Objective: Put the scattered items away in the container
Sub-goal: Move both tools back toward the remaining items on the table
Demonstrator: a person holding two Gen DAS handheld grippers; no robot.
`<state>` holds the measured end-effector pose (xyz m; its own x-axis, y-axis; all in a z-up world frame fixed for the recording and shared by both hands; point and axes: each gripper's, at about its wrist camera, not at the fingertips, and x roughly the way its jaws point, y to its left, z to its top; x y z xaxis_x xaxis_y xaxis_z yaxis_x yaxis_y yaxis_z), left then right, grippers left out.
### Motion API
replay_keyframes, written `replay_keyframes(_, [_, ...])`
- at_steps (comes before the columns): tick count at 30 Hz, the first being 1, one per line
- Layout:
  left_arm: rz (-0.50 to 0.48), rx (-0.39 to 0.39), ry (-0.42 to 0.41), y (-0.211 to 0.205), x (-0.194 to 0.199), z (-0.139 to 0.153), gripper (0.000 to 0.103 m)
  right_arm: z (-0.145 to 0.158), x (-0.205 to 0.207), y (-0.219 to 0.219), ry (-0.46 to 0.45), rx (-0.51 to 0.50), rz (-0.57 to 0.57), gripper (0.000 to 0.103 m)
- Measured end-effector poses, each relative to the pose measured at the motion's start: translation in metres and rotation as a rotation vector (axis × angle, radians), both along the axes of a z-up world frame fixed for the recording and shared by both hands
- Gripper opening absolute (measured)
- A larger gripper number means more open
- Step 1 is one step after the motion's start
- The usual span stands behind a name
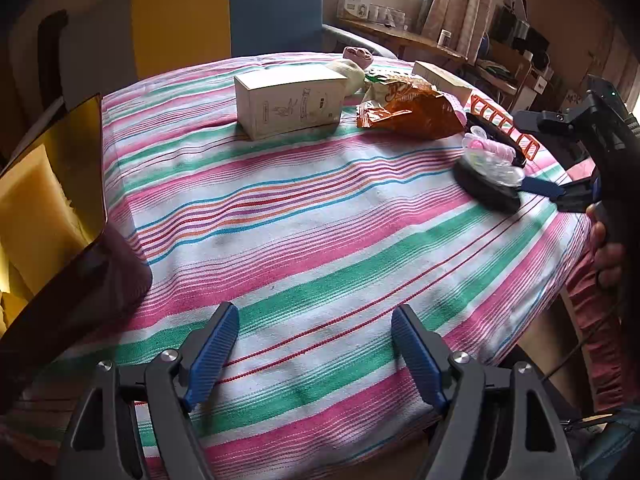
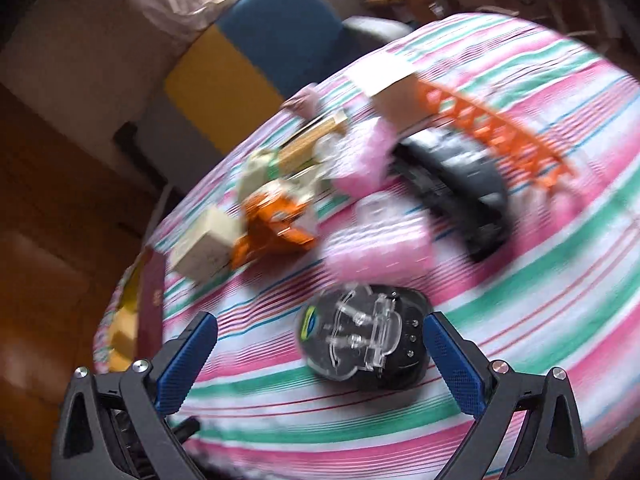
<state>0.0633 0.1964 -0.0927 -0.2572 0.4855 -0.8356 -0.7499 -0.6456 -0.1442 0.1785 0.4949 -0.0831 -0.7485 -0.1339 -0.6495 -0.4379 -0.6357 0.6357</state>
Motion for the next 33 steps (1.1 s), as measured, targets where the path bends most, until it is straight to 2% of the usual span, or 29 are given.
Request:
replay_keyframes(1, [0.002, 0.004, -0.003, -0.001, 0.0, 0.0, 0.08, -0.001, -0.006, -0.007, 0.016, -0.031, 0.022, 0.103])
replay_keyframes(3, [0.015, 0.035, -0.029, -0.006, -0.004, 0.001, 0.08, -0.007, -0.021, -0.025, 0.064, -0.167, 0.089, 0.103])
replay_keyframes(9, [0.041, 0.136, -0.095, -0.026, -0.012, 0.002, 0.08, 0.022, -0.029, -0.025, 0.034, 0.023, 0.136, 0.103])
replay_keyframes(14, [0.045, 0.128, -0.086, -0.023, -0.01, 0.001, 0.08, 0.046, -0.035, -0.024, 0.005, 0.193, 0.172, 0.103])
replay_keyframes(21, [0.053, 0.138, -0.097, -0.022, -0.011, -0.001, 0.08, 0.037, -0.027, -0.017, -0.02, 0.185, 0.175, 0.103])
replay_keyframes(30, [0.04, 0.082, -0.044, -0.014, -0.005, 0.0, 0.08, 0.024, -0.015, -0.008, -0.053, 0.168, 0.178, 0.103])
replay_keyframes(33, [0.062, 0.065, -0.076, -0.002, -0.013, 0.008, 0.078, 0.02, -0.011, -0.005, -0.063, 0.162, 0.179, 0.103])
